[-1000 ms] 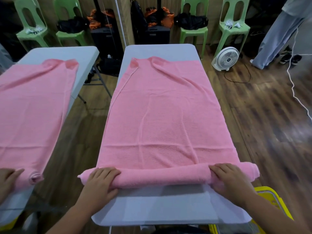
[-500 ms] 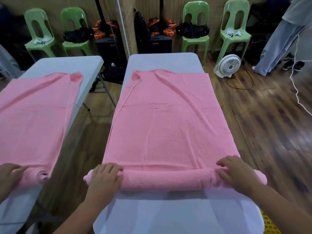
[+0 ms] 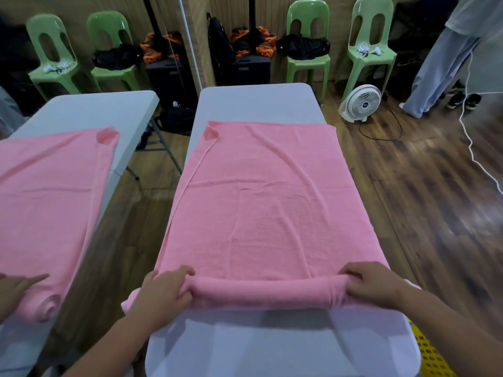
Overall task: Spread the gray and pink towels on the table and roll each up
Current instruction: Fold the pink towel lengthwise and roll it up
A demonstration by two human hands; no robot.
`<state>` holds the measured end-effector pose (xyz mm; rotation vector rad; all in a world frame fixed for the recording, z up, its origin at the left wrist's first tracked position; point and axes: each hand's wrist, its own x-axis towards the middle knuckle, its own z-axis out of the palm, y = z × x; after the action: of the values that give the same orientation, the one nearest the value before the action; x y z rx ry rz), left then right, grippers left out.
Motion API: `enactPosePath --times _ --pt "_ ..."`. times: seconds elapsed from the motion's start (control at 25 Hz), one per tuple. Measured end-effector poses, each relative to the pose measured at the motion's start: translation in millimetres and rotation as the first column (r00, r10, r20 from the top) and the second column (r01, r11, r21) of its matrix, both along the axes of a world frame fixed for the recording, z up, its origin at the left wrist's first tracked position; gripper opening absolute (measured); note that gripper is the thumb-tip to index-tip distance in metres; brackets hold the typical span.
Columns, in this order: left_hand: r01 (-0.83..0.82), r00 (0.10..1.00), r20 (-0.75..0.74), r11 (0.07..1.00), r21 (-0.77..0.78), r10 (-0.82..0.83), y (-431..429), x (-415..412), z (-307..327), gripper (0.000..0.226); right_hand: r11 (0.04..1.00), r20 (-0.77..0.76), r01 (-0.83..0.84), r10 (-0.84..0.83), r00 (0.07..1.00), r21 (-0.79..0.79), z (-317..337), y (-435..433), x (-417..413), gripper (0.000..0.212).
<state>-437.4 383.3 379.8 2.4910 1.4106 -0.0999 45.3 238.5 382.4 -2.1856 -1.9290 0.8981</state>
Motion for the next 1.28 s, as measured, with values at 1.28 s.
enactPosePath --times 1.28 --pt "0.085 0.996 -0.034 0.994 0.065 -0.082 -13.2 -3.3 -4.1 0.020 0.983 0.176 -0.171 0.179 0.968 -0.064 6.3 -6.2 -17.7 0.028"
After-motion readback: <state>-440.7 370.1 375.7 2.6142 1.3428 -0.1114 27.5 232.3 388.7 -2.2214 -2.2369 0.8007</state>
